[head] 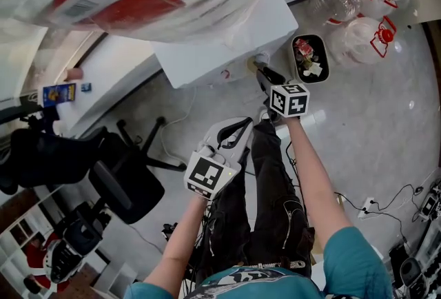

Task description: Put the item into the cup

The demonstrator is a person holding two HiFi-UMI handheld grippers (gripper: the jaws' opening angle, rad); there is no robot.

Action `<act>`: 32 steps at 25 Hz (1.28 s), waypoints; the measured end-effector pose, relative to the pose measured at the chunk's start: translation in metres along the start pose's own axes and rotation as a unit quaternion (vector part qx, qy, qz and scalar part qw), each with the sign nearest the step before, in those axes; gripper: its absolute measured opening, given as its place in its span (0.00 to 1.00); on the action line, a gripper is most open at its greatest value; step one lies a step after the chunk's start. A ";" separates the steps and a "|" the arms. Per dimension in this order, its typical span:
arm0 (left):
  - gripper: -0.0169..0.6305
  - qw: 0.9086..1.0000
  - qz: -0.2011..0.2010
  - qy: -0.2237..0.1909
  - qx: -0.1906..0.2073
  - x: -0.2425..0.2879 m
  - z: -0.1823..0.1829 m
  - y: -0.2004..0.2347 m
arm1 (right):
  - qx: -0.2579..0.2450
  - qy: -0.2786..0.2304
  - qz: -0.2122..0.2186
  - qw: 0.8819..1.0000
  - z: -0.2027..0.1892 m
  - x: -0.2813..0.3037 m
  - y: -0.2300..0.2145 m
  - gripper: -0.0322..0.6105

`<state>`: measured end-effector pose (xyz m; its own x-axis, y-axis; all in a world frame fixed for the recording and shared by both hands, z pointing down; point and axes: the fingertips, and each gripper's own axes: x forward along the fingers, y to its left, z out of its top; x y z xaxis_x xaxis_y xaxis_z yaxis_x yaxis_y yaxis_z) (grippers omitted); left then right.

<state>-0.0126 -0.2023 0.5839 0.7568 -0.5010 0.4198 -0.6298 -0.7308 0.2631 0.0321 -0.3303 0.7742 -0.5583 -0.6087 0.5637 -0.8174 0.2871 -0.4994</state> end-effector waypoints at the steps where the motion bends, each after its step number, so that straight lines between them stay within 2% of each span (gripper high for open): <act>1: 0.04 1.000 0.000 -0.002 0.001 0.000 0.003 0.000 | 0.004 -0.005 0.005 1.000 0.001 -0.007 0.003 0.20; 6: 0.04 1.000 -0.001 -0.012 0.008 -0.004 0.017 0.000 | 0.010 -0.032 0.027 0.999 0.017 -0.046 0.025 0.20; 12: 0.04 1.000 0.000 -0.014 0.015 -0.012 0.032 0.002 | -0.018 -0.062 0.054 0.996 0.051 -0.096 0.060 0.19; 17: 0.04 1.000 -0.003 -0.013 0.018 -0.023 0.045 0.000 | -0.022 -0.083 0.073 0.994 0.076 -0.137 0.093 0.18; 26: 0.04 0.999 -0.020 -0.026 0.032 -0.061 0.071 -0.021 | -0.053 -0.118 0.098 0.987 0.106 -0.196 0.160 0.14; 32: 0.04 0.998 -0.010 -0.048 0.038 -0.098 0.086 -0.025 | -0.089 -0.128 0.113 0.981 0.114 -0.221 0.209 0.14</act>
<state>-0.0564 -0.1749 0.4614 0.7853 -0.5251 0.3280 -0.6015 -0.7726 0.2034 0.0006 -0.2202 0.4704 -0.6926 -0.6739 0.2573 -0.7015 0.5464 -0.4575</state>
